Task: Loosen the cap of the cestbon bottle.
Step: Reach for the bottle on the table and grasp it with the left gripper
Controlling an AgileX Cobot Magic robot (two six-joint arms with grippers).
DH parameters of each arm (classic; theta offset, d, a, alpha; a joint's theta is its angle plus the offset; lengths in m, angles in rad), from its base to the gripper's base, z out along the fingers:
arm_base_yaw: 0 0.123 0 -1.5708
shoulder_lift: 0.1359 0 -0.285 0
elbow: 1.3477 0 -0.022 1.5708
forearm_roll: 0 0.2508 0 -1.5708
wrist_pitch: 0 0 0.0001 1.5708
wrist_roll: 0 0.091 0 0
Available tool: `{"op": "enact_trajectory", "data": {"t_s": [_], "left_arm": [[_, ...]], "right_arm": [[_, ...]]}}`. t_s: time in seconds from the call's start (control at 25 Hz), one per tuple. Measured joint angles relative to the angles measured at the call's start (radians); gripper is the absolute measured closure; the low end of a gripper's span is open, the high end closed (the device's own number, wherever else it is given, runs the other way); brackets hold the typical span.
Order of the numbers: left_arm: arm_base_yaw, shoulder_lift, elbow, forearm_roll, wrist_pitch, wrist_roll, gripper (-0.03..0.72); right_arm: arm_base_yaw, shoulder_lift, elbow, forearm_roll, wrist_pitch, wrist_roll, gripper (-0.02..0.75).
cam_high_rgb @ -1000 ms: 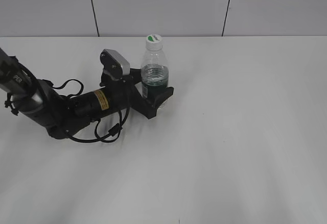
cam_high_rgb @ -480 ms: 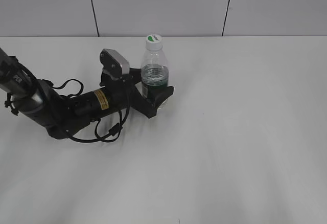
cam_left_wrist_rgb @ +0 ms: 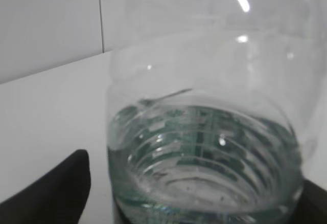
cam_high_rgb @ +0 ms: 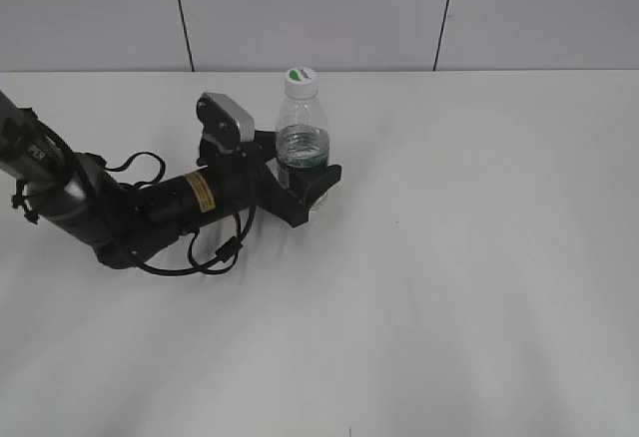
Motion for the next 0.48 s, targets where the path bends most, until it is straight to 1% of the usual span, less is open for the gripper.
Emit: {"op": "enact_trajectory", "data": {"t_s": [0.48], "left_arm": [[-0.007,0.001,0.000,-0.001,0.020,-0.014,0.124]], "right_arm": [[0.000,0.000,0.000,0.000,0.000,0.000,0.160]]}}
